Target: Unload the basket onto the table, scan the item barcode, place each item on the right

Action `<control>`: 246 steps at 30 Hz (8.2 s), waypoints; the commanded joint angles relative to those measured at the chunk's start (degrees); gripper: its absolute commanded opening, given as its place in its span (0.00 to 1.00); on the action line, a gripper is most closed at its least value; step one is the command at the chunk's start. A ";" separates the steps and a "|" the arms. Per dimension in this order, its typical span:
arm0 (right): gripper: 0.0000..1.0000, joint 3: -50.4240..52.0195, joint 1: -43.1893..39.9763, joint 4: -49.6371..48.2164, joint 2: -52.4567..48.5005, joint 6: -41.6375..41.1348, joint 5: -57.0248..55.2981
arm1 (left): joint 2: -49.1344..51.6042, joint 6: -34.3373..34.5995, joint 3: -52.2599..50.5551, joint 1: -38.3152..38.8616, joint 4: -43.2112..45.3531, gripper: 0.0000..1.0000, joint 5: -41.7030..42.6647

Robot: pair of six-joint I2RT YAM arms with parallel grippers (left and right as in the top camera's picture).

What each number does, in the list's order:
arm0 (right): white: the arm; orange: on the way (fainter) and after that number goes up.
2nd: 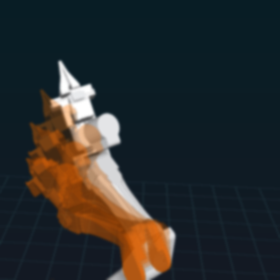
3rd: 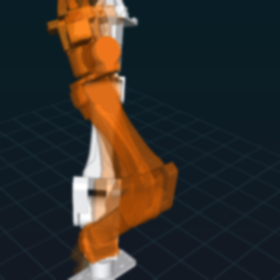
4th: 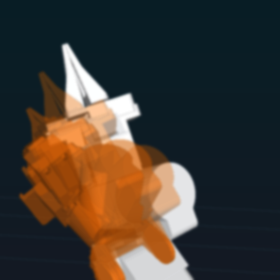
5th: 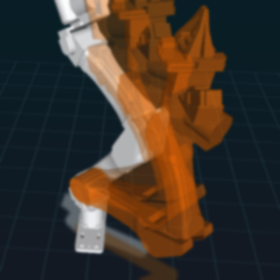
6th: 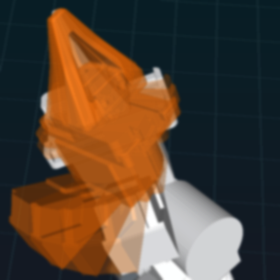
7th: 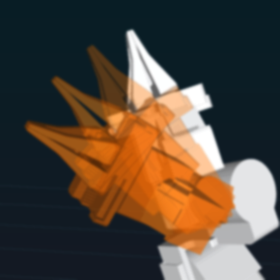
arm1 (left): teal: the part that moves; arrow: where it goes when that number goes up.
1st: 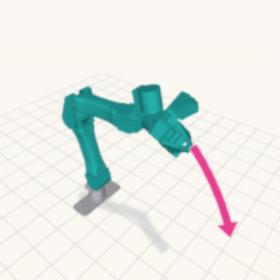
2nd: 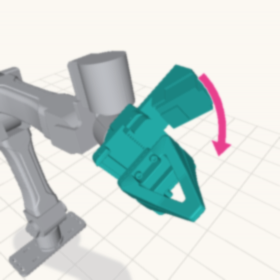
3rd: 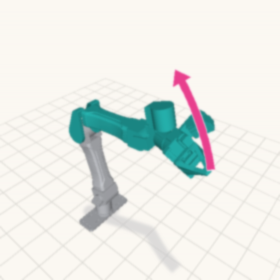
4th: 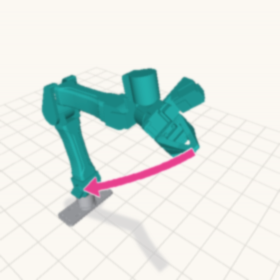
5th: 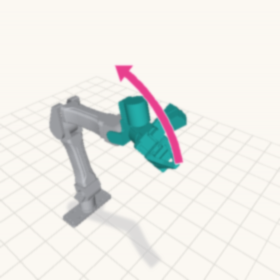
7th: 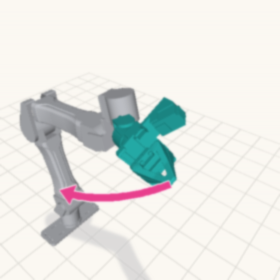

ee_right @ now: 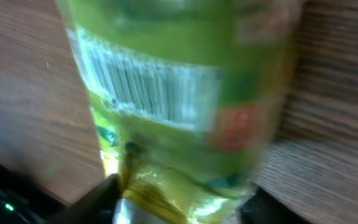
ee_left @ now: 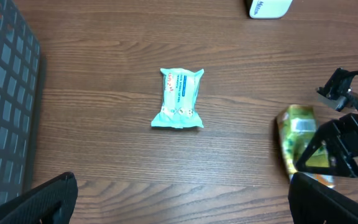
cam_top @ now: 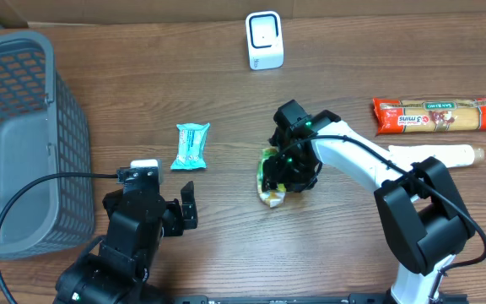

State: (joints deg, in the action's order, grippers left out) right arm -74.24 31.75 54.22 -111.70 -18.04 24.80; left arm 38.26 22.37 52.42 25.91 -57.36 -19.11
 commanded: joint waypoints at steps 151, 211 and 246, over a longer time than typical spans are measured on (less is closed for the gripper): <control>0.04 -36.41 -18.93 15.28 7.52 19.61 29.79 | -0.13 0.81 -0.31 0.37 0.22 0.99 -0.76; 0.04 -48.98 -5.16 -55.65 -34.91 78.12 -66.27 | -0.13 0.81 -0.31 0.37 0.22 1.00 -0.76; 0.04 -48.94 -5.51 -32.41 -15.93 59.95 -57.42 | -0.13 0.81 -0.31 0.37 0.22 1.00 -0.76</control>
State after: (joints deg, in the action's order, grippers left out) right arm -121.47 26.28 20.40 -141.40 51.75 -35.29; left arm 38.26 22.37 52.42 25.91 -57.39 -19.11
